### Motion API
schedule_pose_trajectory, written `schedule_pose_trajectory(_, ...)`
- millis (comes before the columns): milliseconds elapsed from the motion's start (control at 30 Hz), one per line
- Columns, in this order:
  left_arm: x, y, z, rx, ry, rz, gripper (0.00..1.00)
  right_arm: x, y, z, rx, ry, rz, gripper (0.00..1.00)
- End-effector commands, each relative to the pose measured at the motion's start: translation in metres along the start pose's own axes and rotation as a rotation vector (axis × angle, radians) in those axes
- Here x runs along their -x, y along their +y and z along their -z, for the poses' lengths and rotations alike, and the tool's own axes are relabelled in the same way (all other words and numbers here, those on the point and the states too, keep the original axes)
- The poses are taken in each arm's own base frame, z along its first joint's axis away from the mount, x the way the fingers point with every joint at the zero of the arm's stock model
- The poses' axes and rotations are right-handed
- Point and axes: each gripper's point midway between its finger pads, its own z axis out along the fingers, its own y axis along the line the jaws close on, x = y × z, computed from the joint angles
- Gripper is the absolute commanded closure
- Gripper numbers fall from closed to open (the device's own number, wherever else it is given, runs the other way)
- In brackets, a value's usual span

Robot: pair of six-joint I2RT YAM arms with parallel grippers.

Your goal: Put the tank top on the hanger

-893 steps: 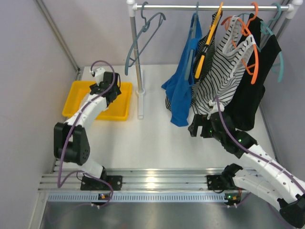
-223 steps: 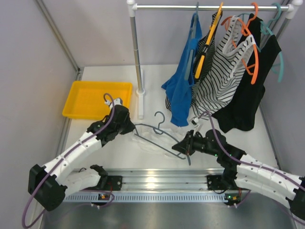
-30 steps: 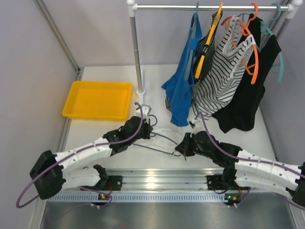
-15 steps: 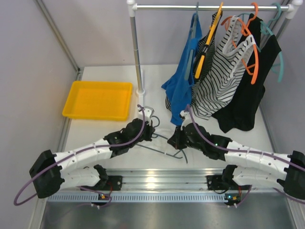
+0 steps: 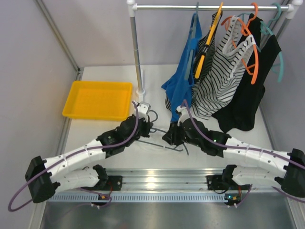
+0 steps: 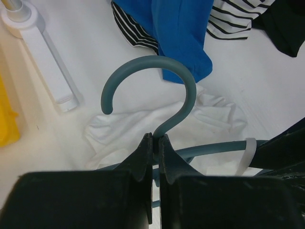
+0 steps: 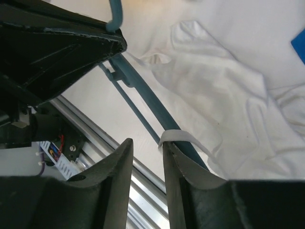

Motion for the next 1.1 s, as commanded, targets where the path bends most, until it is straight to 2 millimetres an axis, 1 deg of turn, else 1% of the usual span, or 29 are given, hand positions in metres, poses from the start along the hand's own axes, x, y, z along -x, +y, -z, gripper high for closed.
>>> schedule_pose_trajectory(0, 0.038, -0.007, 0.012, -0.019, -0.088, -0.006, 1.00, 0.042, 0.027, 0.017, 0.066, -0.098, 0.037, 0.67)
schedule_pose_trajectory(67, 0.039, -0.007, 0.013, -0.018, -0.087, -0.010, 1.00, 0.051, 0.034, 0.022, 0.085, -0.113, 0.060, 0.62)
schedule_pose_trajectory(167, 0.041, -0.008, 0.014, -0.020, -0.091, -0.007, 1.00, 0.058, 0.041, 0.029, 0.104, -0.114, 0.095, 0.61)
schedule_pose_trajectory(267, 0.041, -0.008, 0.013, -0.017, -0.087, -0.008, 1.00, 0.060, 0.041, 0.037, 0.102, -0.112, 0.139, 0.60)
schedule_pose_trajectory(300, 0.041, -0.008, 0.013, -0.017, -0.088, -0.008, 1.00, 0.063, 0.040, 0.042, 0.098, -0.124, 0.148, 0.59)
schedule_pose_trajectory(333, 0.042, -0.008, 0.014, -0.016, -0.090, -0.010, 1.00, 0.062, 0.031, 0.043, 0.064, -0.126, 0.168, 0.59)
schedule_pose_trajectory(433, 0.043, -0.008, 0.015, -0.016, -0.090, -0.013, 1.00, 0.059, 0.020, 0.050, 0.031, -0.127, 0.198, 0.55)
schedule_pose_trajectory(467, 0.045, -0.008, 0.015, -0.017, -0.093, -0.014, 1.00, 0.055, 0.017, 0.050, 0.030, -0.118, 0.202, 0.52)
schedule_pose_trajectory(567, 0.045, -0.008, 0.015, -0.018, -0.091, -0.015, 1.00, 0.047, 0.024, 0.049, 0.079, -0.084, 0.213, 0.52)
schedule_pose_trajectory(700, 0.044, -0.009, 0.015, -0.023, -0.090, -0.009, 1.00, 0.043, 0.023, 0.044, 0.087, -0.071, 0.226, 0.52)
schedule_pose_trajectory(800, 0.045, -0.011, 0.016, -0.034, -0.092, -0.010, 1.00, 0.039, 0.022, 0.041, 0.103, -0.058, 0.279, 0.51)
schedule_pose_trajectory(967, 0.044, -0.018, 0.018, -0.081, -0.085, -0.028, 1.00, 0.039, 0.022, 0.025, 0.160, -0.003, 0.338, 0.51)
schedule_pose_trajectory(1000, 0.044, -0.019, 0.019, -0.086, -0.085, -0.030, 1.00, 0.043, 0.021, 0.024, 0.165, -0.008, 0.344, 0.50)
schedule_pose_trajectory(1033, 0.044, -0.020, 0.020, -0.093, -0.086, -0.031, 1.00, 0.041, 0.025, 0.023, 0.205, 0.009, 0.348, 0.50)
schedule_pose_trajectory(1067, 0.046, -0.020, 0.022, -0.095, -0.094, -0.028, 1.00, 0.043, 0.026, 0.022, 0.223, 0.008, 0.350, 0.49)
